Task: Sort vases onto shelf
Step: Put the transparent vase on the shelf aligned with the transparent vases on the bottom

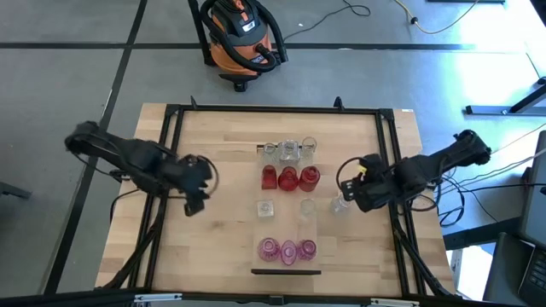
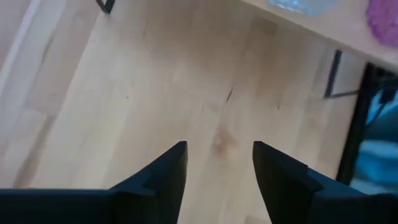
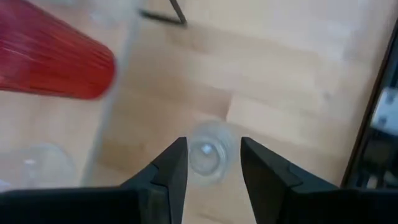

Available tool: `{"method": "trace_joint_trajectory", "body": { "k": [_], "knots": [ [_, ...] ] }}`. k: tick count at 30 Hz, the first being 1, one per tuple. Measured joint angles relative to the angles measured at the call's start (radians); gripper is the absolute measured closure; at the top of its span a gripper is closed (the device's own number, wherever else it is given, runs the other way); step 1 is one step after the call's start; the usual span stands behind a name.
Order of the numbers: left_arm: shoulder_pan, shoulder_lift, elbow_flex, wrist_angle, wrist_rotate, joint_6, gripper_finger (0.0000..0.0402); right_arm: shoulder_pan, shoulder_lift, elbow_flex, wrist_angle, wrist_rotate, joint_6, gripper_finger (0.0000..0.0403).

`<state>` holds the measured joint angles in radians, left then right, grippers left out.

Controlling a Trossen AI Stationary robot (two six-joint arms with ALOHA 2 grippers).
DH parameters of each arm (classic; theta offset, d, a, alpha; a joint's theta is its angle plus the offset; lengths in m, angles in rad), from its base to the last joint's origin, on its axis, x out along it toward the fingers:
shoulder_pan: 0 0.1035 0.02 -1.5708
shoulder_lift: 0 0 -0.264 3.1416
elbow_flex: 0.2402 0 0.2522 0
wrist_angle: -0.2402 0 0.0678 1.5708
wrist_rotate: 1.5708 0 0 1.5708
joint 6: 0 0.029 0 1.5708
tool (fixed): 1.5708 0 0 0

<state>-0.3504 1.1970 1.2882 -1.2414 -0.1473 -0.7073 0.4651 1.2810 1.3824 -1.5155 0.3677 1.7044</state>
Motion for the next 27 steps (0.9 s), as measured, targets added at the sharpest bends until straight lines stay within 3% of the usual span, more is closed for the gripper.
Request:
{"method": "trace_joint_trajectory", "body": {
  "k": [6,11,18,27],
  "knots": [
    [0.029,-0.251,-0.186,0.098,-0.003,-0.153,0.0234,-0.001,-0.027,-0.180,0.154,-0.116,0.077,0.0272],
    [0.031,-0.354,-0.232,0.120,-0.004,-0.238,0.0234,-0.001,-0.028,-0.246,0.183,-0.170,0.133,0.0272],
    [0.031,-0.382,-0.232,0.129,-0.035,-0.236,0.0234,-0.002,-0.028,-0.323,0.247,-0.184,0.159,0.0272],
    [0.031,-0.377,-0.232,0.129,-0.053,-0.225,0.0234,-0.034,-0.027,-0.449,0.454,-0.204,0.176,0.0276]
  ]
}}
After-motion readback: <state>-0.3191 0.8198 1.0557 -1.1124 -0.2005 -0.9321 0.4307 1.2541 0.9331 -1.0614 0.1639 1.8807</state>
